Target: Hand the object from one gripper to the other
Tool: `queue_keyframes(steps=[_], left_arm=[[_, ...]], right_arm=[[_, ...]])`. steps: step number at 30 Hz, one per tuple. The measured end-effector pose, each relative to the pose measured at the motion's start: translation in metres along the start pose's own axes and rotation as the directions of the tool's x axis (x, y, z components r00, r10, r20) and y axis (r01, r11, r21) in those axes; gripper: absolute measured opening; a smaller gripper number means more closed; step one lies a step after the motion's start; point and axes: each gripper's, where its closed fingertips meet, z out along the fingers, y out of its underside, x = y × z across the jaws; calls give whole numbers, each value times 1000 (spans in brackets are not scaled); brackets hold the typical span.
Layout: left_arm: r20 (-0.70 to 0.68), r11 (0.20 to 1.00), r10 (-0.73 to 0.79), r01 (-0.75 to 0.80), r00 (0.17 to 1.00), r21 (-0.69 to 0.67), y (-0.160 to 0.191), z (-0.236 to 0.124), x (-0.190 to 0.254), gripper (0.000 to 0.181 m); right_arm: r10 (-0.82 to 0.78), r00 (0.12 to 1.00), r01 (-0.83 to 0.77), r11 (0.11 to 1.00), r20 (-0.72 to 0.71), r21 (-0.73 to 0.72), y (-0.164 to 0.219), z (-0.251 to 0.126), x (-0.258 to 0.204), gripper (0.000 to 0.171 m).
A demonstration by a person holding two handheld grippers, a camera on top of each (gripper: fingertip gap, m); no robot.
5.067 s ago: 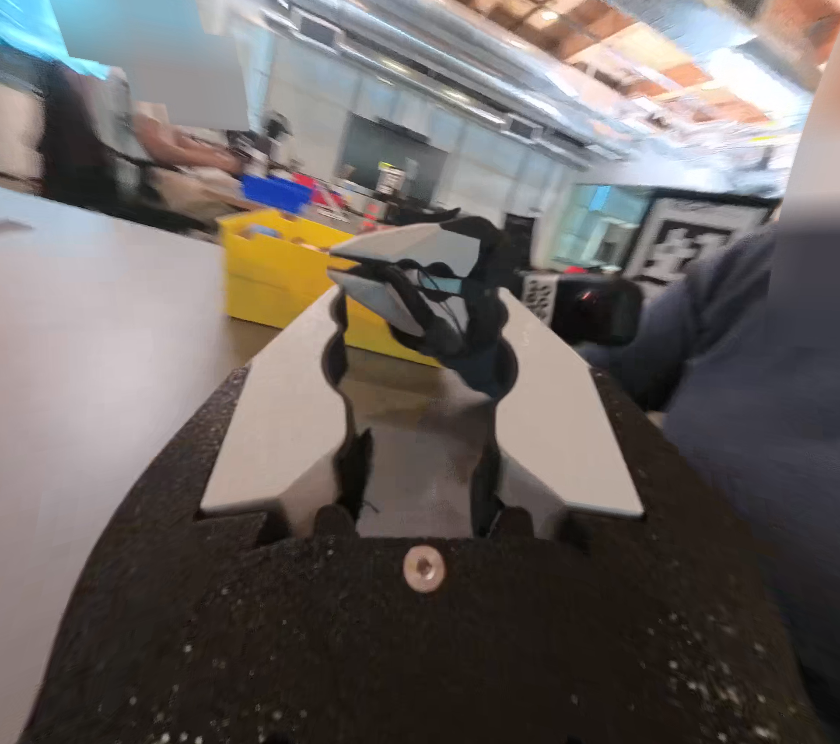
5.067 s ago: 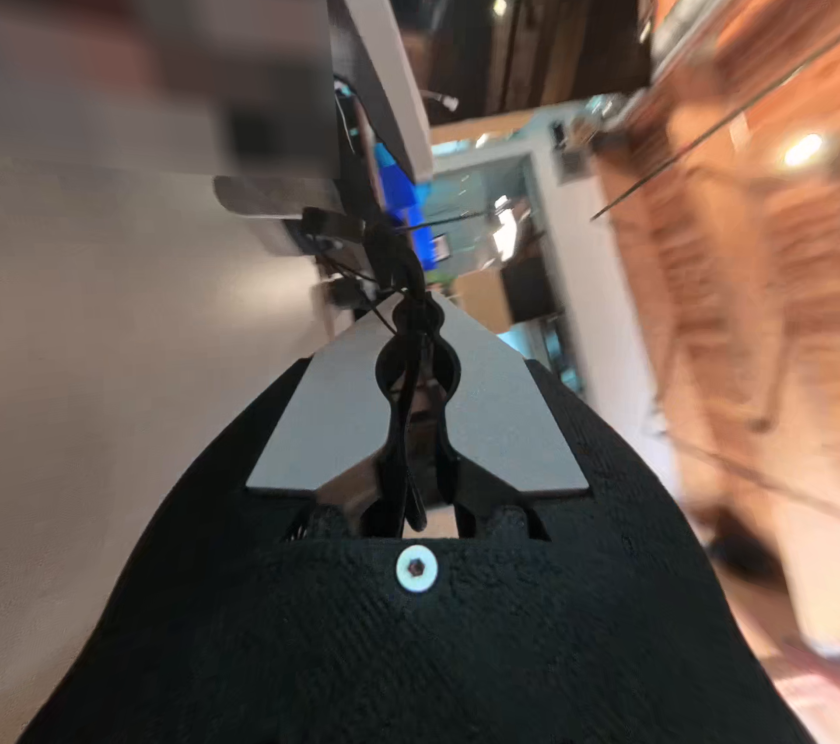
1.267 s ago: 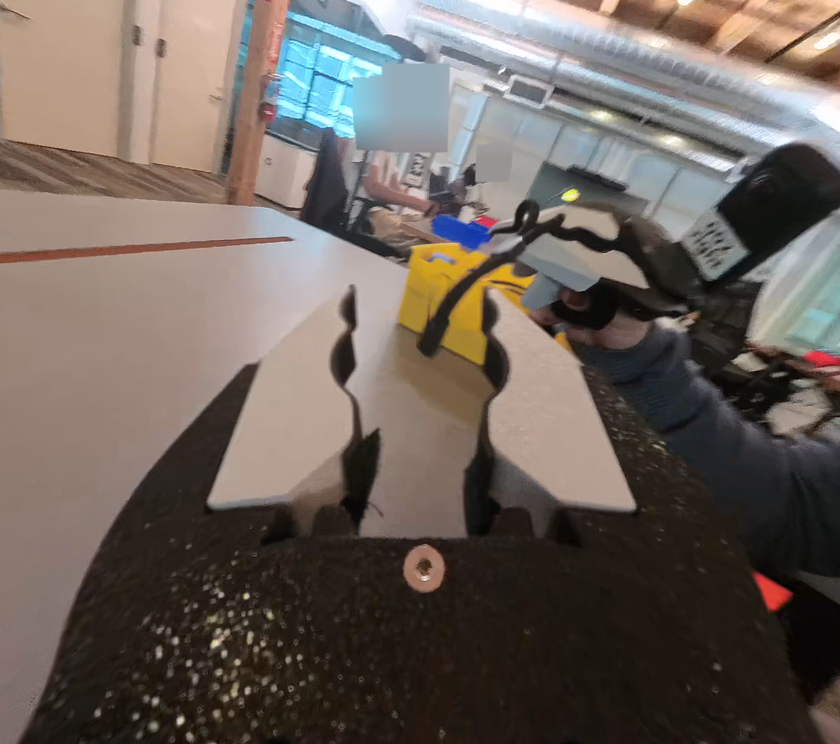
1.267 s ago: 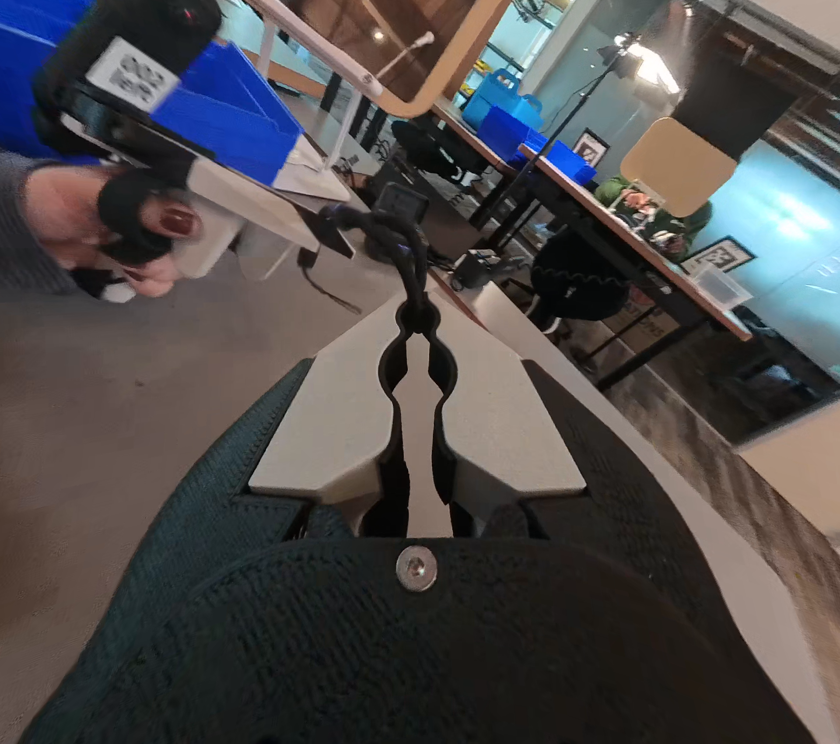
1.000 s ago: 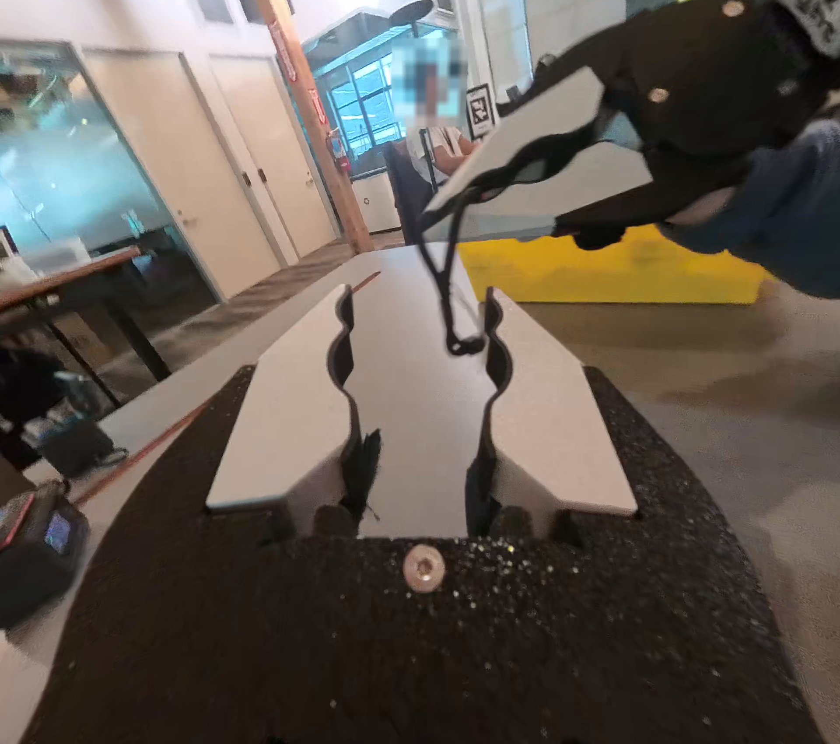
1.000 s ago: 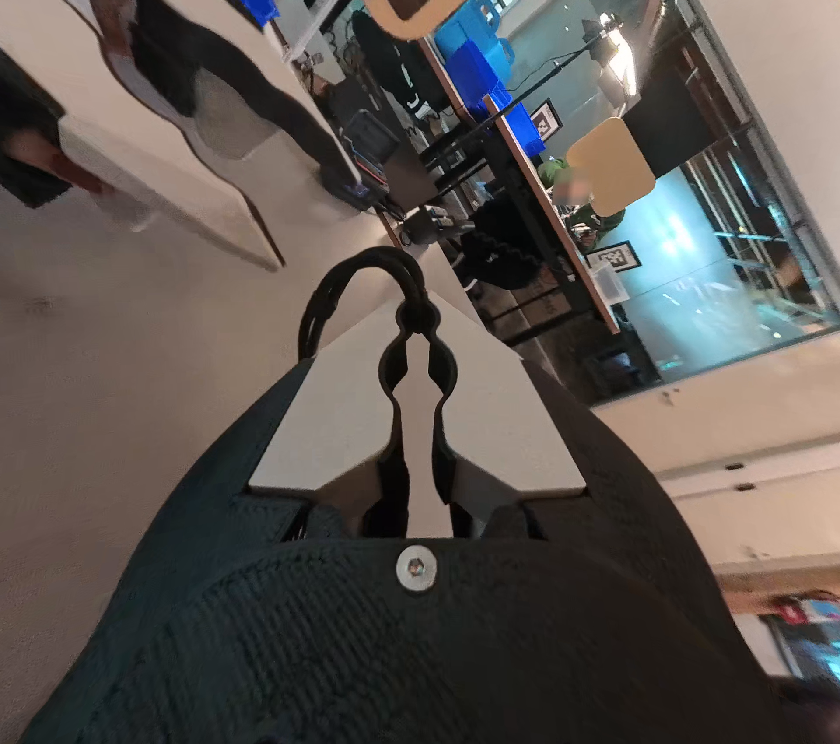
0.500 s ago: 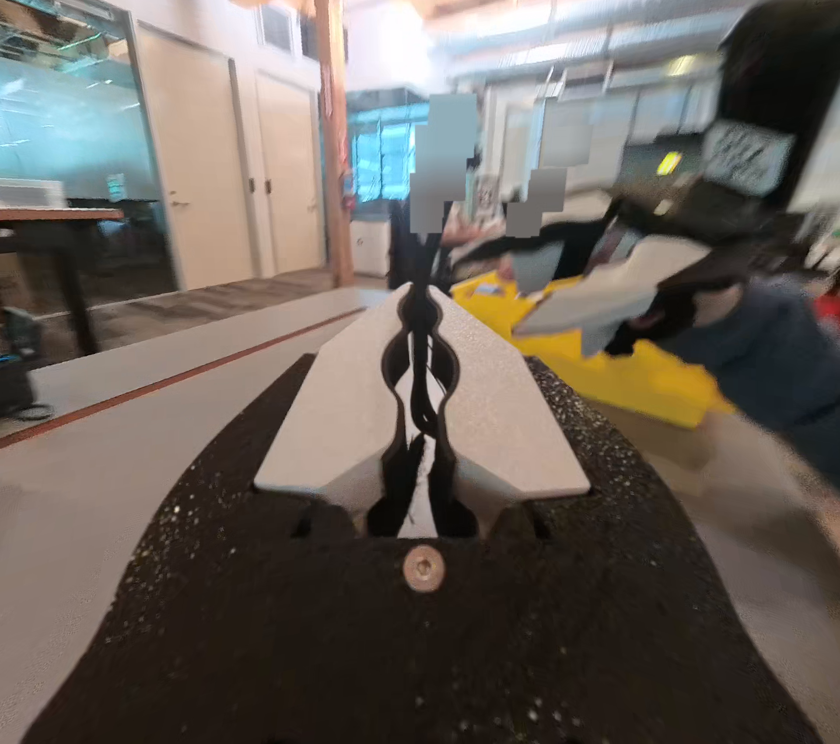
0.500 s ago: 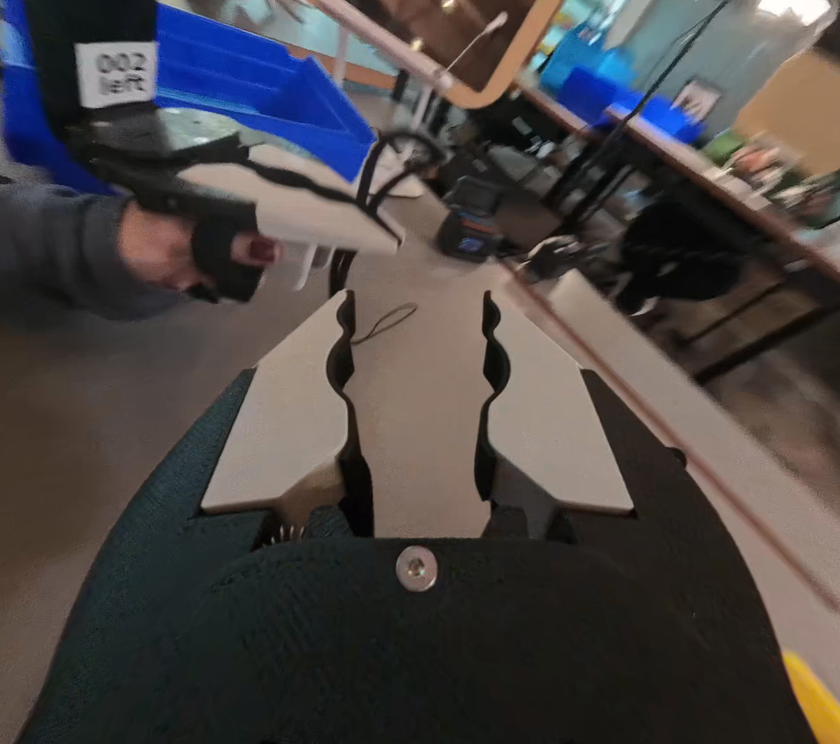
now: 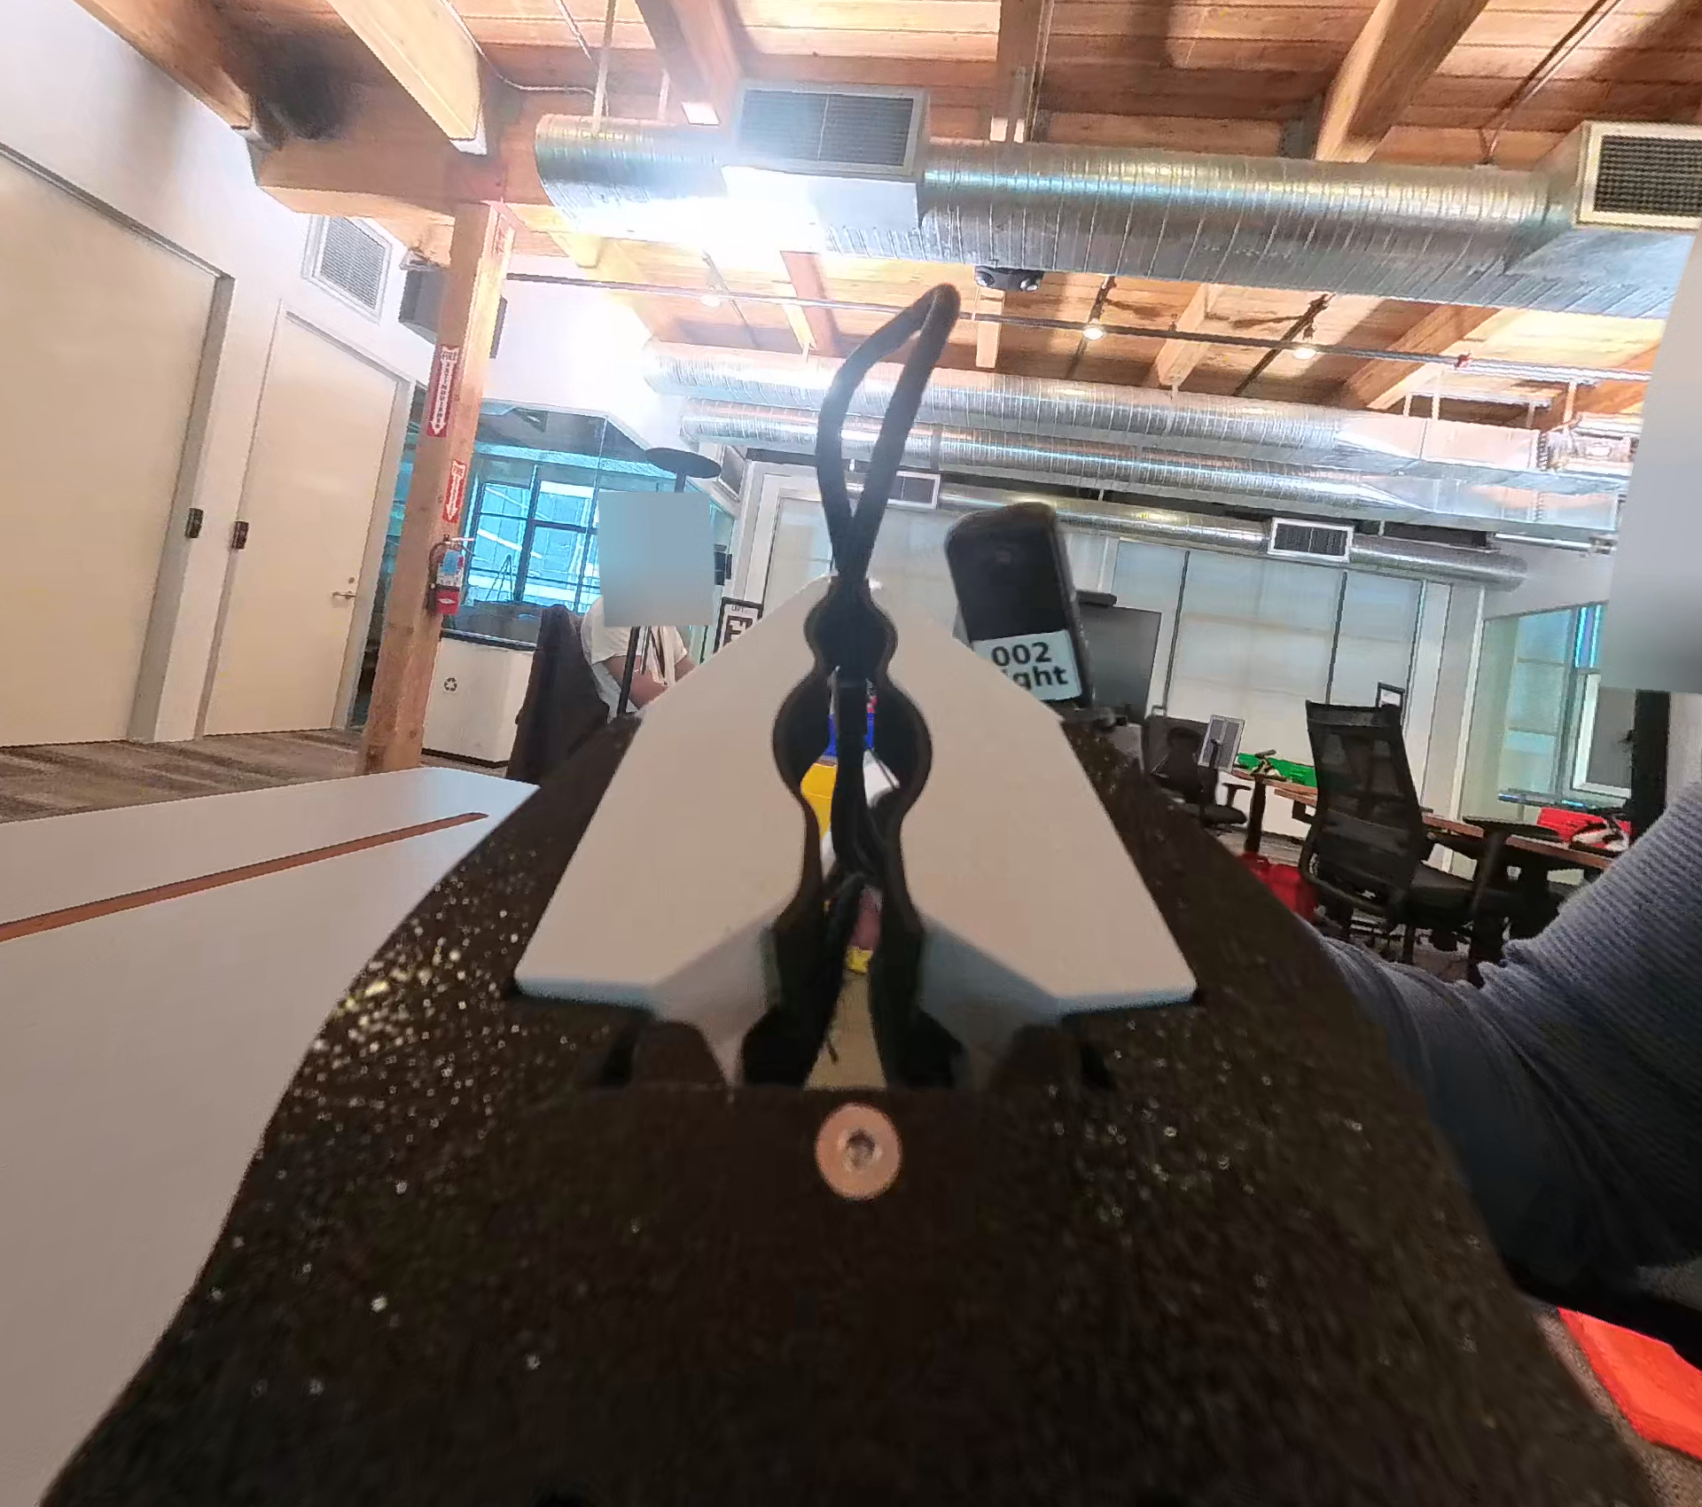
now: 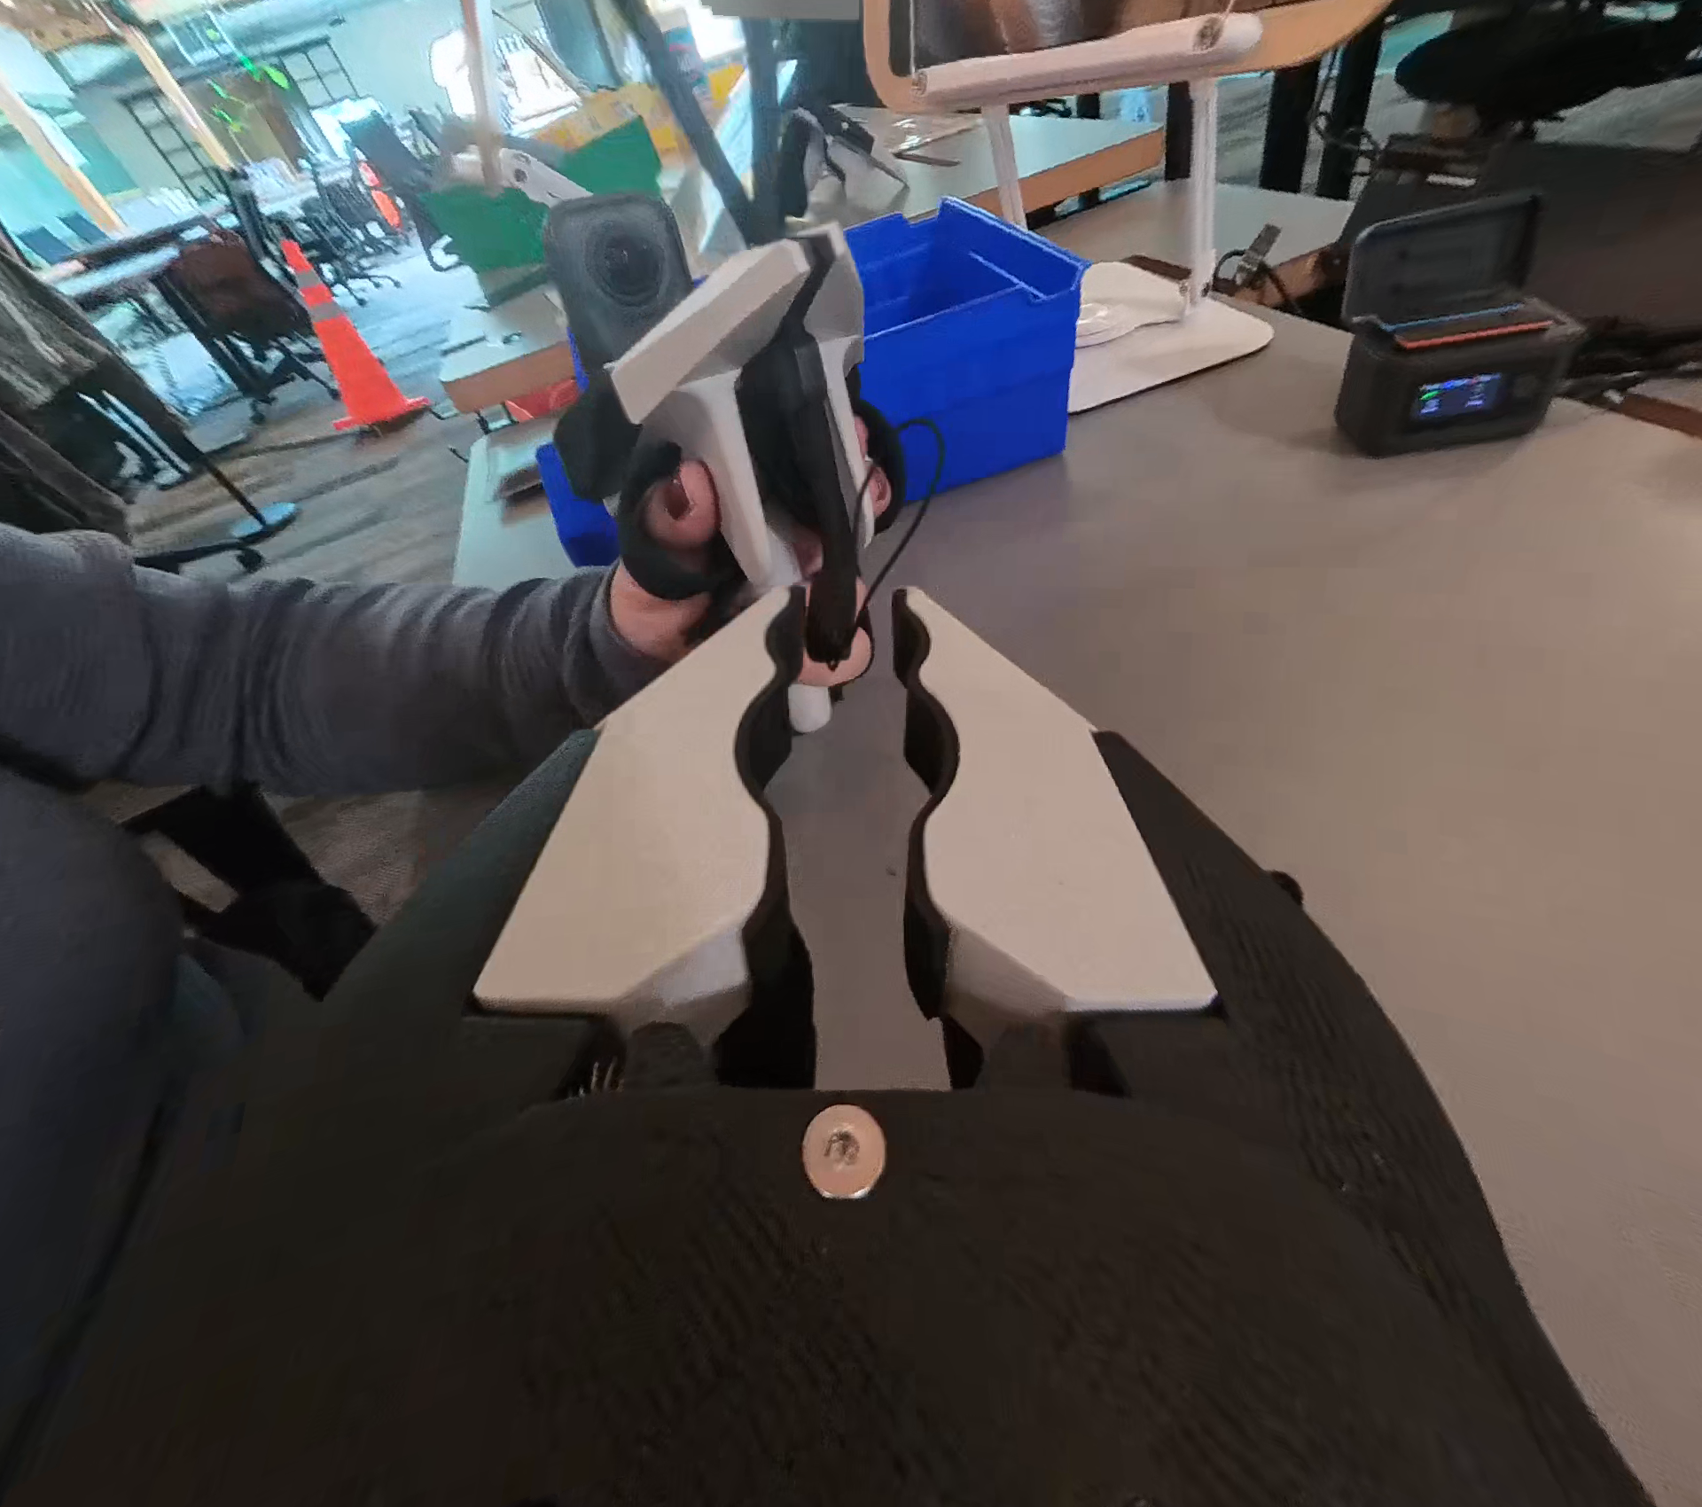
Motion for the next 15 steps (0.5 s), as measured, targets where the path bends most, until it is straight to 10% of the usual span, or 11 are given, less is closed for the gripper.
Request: queue_keyframes(steps=[1,7,15], left_arm=[[0,1000,-11,11,1000,6,-1,0,-1,0],[-2,998,-62,62,998,11,-1,-3,-6,0],[168,994,-86,95,982,-48,10,-6,-38,88]], right_arm=[[-10,1000,10,1000,-2,-3,0,0,-1,17],[-101,994,100,995,-43,-23,-1,1,-2,5],[-273,887,257,962,-374,-93,-29,-47,36,5]])
